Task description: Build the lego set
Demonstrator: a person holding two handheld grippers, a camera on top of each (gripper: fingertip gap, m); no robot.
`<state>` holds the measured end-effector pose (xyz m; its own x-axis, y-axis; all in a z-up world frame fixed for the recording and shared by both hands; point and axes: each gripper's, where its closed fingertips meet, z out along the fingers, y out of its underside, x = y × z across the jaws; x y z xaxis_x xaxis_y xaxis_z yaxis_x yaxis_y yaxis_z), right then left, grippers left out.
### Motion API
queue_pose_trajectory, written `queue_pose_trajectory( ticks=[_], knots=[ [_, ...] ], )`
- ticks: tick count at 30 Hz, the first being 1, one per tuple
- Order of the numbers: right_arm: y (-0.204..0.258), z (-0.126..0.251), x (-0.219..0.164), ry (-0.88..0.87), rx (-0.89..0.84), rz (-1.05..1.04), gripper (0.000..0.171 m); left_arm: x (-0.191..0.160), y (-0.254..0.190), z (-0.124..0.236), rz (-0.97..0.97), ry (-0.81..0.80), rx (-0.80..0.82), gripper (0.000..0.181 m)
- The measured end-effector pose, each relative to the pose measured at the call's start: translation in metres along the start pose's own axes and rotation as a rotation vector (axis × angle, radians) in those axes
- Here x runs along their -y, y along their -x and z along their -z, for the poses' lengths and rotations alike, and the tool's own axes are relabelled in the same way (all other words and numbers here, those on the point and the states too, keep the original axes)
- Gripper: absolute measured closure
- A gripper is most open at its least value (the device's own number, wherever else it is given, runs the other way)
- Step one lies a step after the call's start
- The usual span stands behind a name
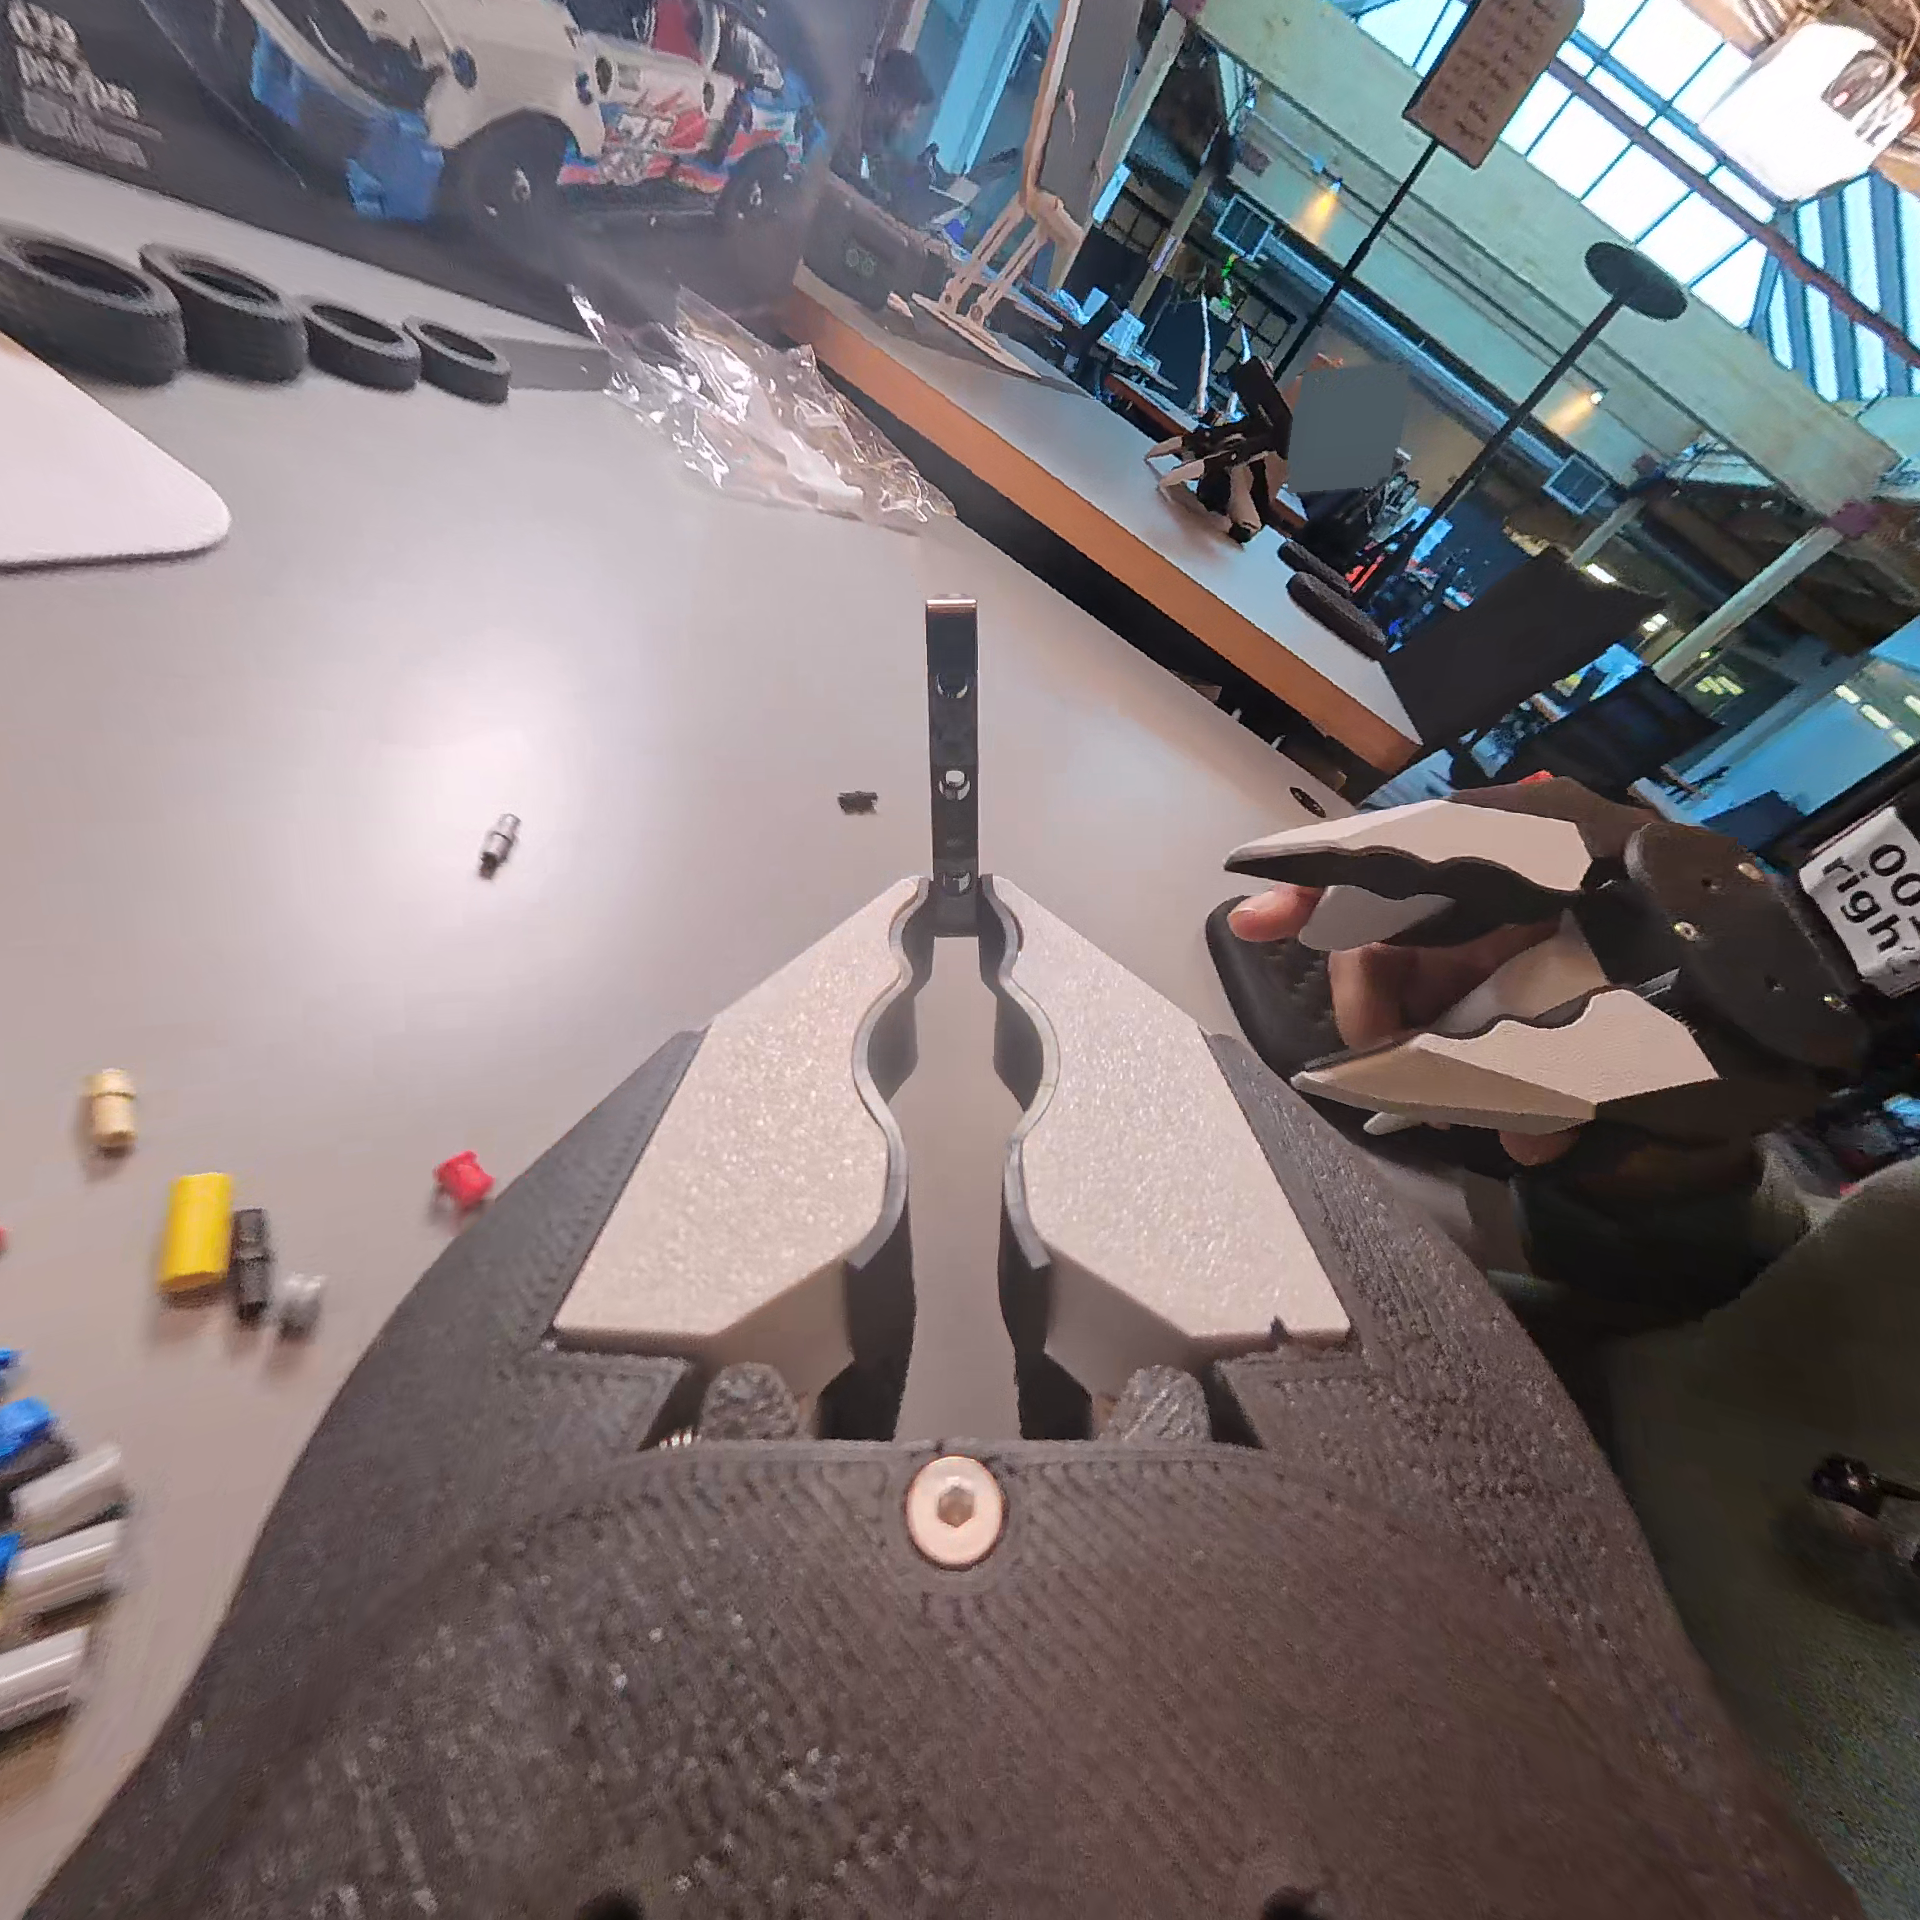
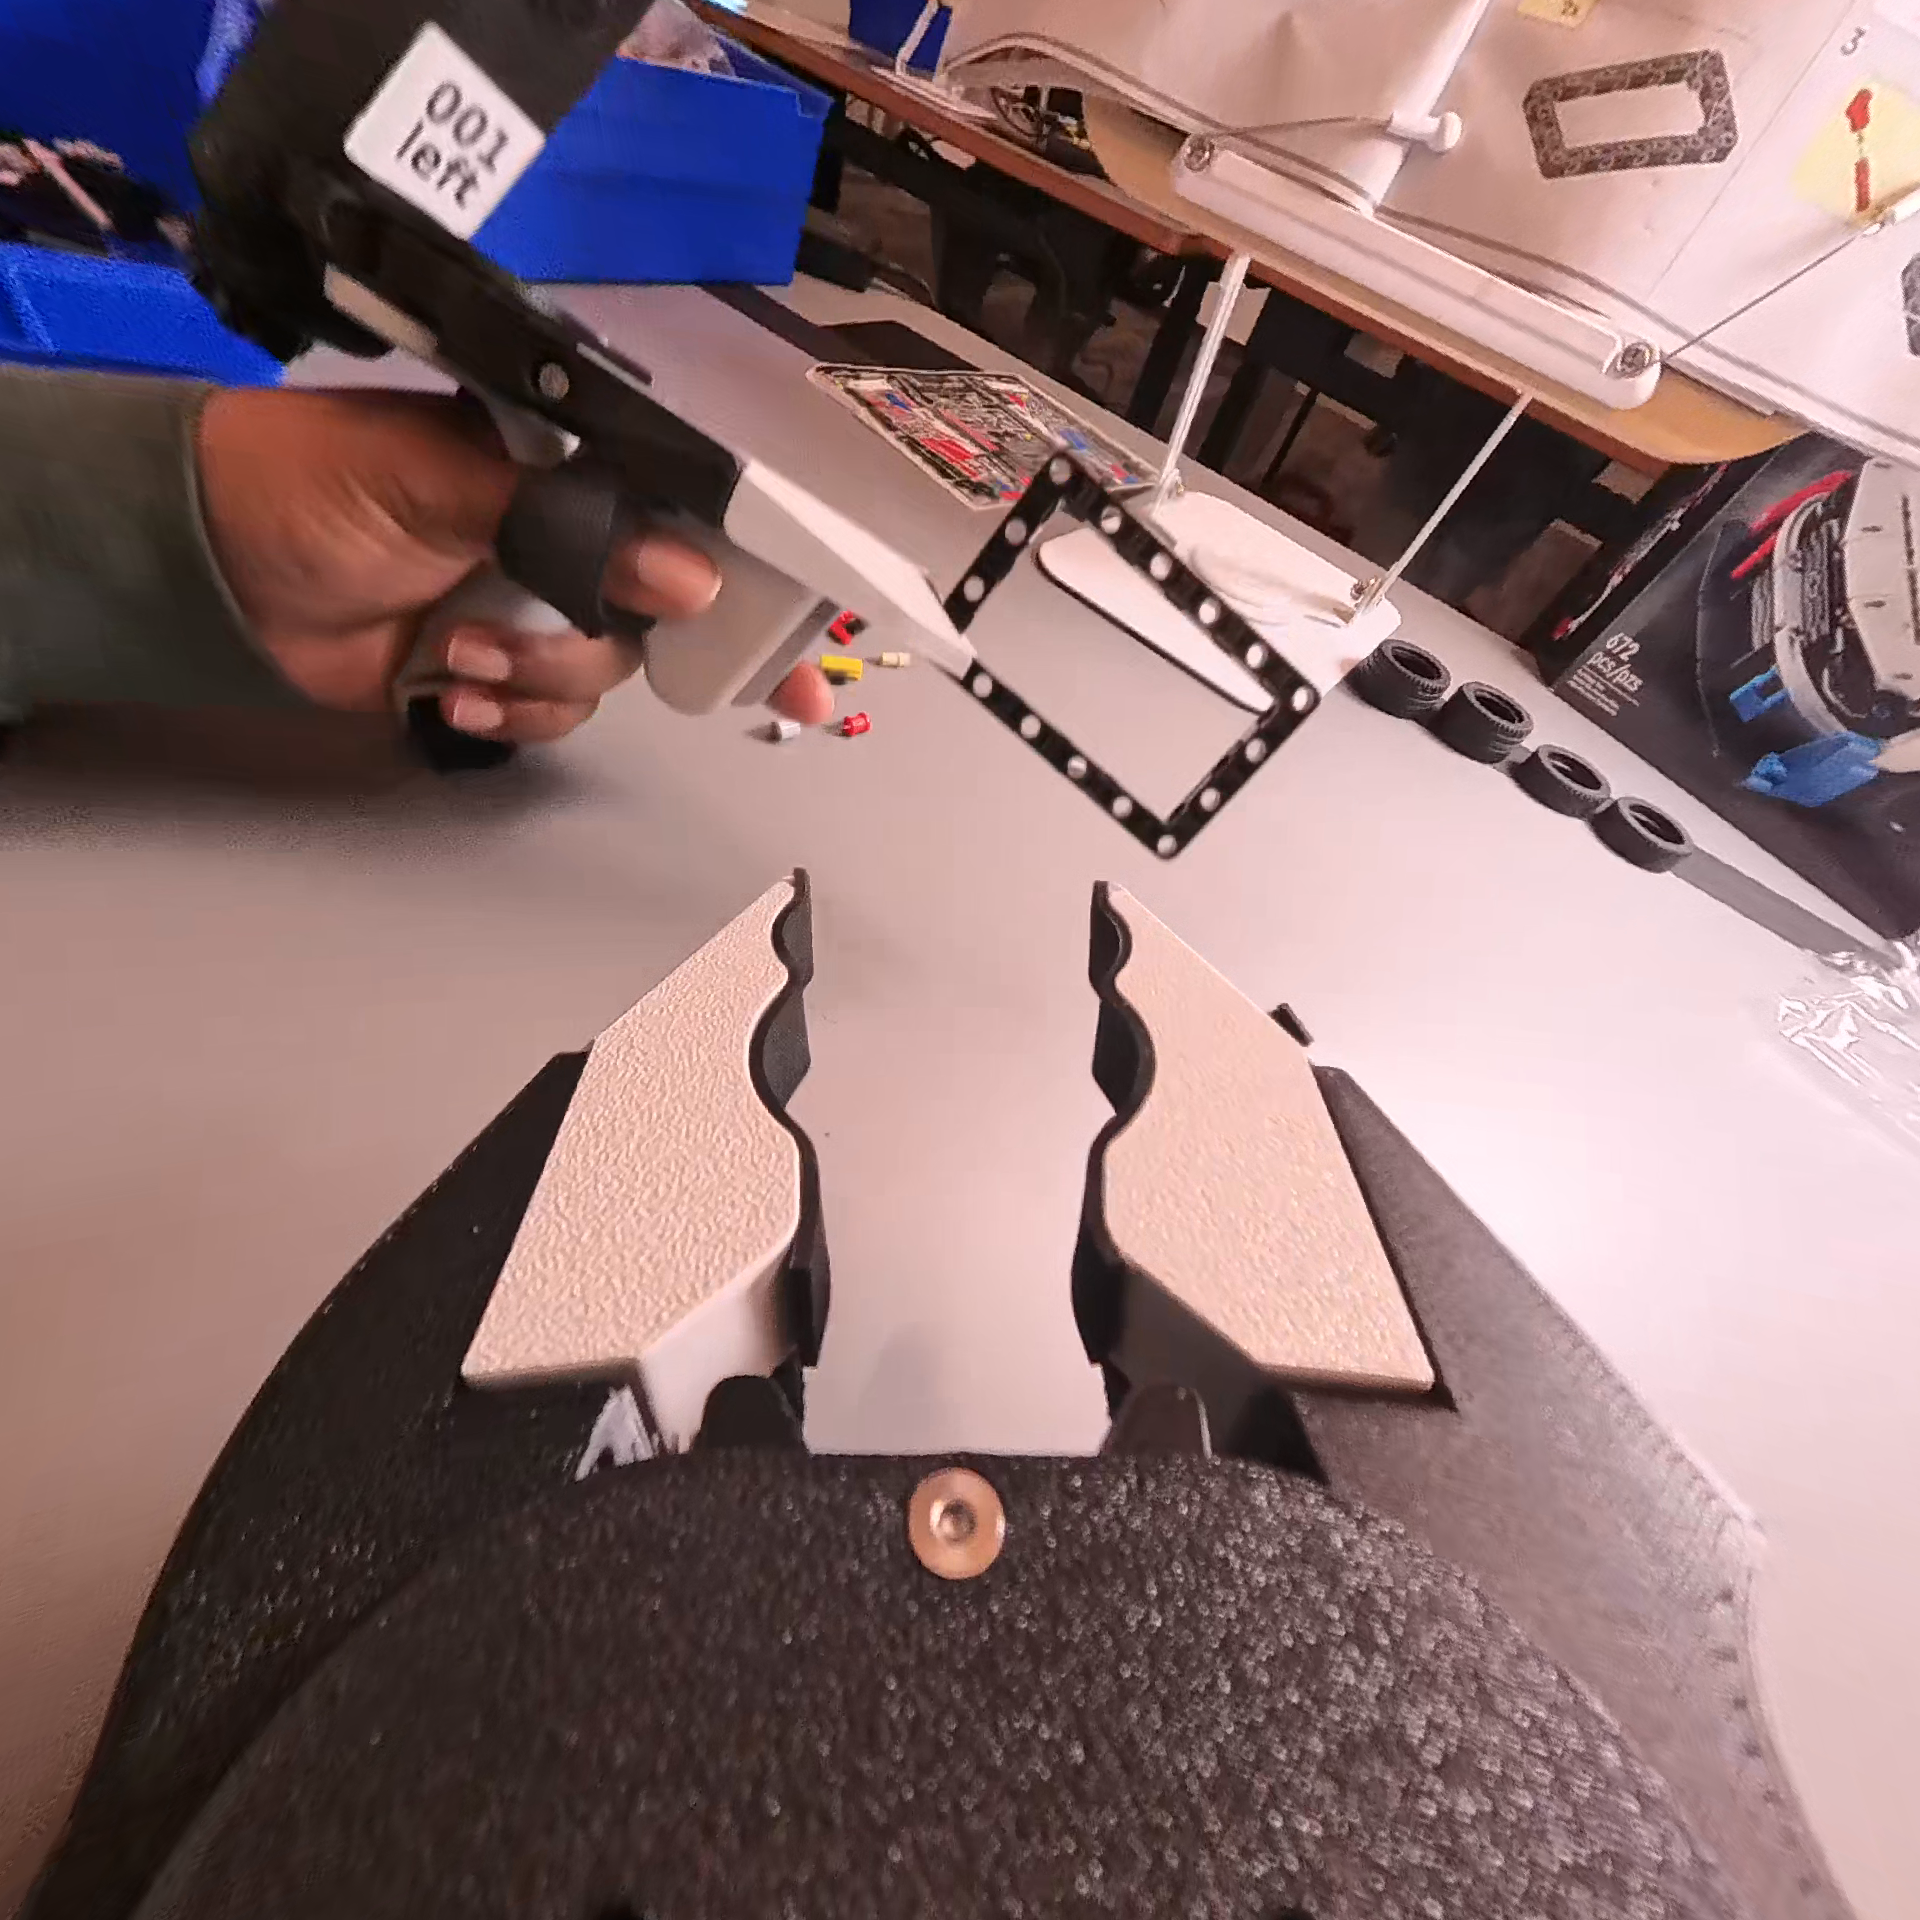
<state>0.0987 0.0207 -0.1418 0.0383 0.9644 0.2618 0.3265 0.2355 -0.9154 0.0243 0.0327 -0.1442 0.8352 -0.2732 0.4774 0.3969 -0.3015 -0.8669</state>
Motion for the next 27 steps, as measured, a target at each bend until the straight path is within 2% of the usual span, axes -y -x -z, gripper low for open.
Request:
queue_pose_trajectory(
  ticks=[6,11,16,23,27],
  knots=[
    [-0.01,0.007,0.0,-0.035,-0.038,-0.068,0.117,-0.019,-0.007,-0.019,0.139,0.026,-0.002,0.176],
    [-0.016,0.036,0.002,-0.081,-0.068,-0.114,0.116,-0.02,-0.027,-0.035,0.295,-0.035,-0.021,0.176],
    [-0.023,0.062,0.007,-0.126,-0.116,-0.121,0.118,-0.032,-0.059,-0.048,0.303,-0.024,-0.008,0.176],
    [-0.011,0.07,-0.012,-0.077,-0.102,-0.156,0.114,-0.062,-0.069,-0.039,0.368,0.011,0.101,0.176],
    [0.007,0.082,-0.028,-0.048,-0.068,-0.184,0.113,-0.072,-0.069,-0.026,0.418,-0.024,0.159,0.176]
  ],
)
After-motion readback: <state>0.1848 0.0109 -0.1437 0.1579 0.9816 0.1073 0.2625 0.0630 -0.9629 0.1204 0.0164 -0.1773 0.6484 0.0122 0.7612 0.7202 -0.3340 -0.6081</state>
